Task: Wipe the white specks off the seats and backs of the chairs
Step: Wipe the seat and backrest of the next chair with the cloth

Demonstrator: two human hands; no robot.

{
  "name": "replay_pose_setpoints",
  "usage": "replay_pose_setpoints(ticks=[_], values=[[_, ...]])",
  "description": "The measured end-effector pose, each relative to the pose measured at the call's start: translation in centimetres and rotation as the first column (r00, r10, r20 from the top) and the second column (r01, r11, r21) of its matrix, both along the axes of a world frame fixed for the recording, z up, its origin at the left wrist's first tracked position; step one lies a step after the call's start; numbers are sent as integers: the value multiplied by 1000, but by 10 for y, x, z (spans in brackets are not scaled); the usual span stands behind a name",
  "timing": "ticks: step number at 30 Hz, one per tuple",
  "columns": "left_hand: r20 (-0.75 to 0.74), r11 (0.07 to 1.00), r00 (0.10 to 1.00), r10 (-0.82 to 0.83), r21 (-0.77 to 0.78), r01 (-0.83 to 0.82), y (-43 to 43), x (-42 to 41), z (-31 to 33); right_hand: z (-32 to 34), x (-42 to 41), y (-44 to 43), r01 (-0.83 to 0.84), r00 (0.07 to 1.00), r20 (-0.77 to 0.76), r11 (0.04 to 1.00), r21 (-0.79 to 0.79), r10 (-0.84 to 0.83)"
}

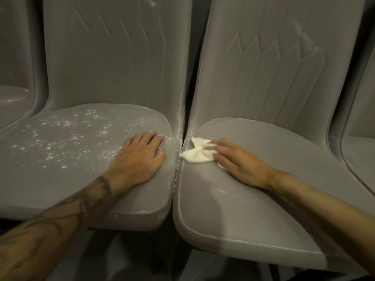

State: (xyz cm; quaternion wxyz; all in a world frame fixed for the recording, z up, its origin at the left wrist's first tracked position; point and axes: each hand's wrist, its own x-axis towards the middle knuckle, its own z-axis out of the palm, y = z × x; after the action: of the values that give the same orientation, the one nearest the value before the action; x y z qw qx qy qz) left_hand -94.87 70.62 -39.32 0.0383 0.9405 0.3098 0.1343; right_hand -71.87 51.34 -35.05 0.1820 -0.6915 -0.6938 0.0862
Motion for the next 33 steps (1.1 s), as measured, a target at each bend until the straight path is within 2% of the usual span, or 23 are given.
replay_pose_setpoints(ticks=[2, 7, 13, 17, 20, 24, 26, 29, 31, 33], values=[[-6, 1000, 1000, 2, 4, -2, 1, 0, 0, 0, -4, 9, 78, 997, -9, 997, 5, -78], [-14, 1000, 1000, 4, -7, -4, 2, 0, 0, -6, -17, -16, -146, 989, -15, 989, -15, 146], [-14, 1000, 1000, 11, -22, -11, 1, 1, 0, 9, 2, -2, 48, 998, -35, 999, -13, -49], [-21, 1000, 1000, 10, -24, -11, 3, 2, 0, -2, -42, -15, -135, 991, -7, 990, 48, 136], [-12, 999, 1000, 11, -43, -12, 4, 2, -1, -1, -40, -37, -220, 975, 14, 975, 23, 220], [11, 999, 1000, 11, -34, -11, 4, 3, -3, 8, -2, -34, 42, 999, -21, 999, -3, -42], [8, 999, 1000, 14, -36, -14, 5, 3, -4, 7, -11, -30, 104, 995, -13, 995, 11, -104], [-1, 998, 1000, 21, -53, -21, 8, 3, -4, -4, -52, -39, -69, 998, 12, 991, 112, 68], [-6, 998, 1000, 23, -59, -24, 7, 3, -4, -6, -62, -48, -165, 986, -12, 980, 109, 167], [-4, 997, 1000, 26, -71, -26, 5, 3, -2, -2, -45, -55, -137, 990, 0, 989, 58, 138]])
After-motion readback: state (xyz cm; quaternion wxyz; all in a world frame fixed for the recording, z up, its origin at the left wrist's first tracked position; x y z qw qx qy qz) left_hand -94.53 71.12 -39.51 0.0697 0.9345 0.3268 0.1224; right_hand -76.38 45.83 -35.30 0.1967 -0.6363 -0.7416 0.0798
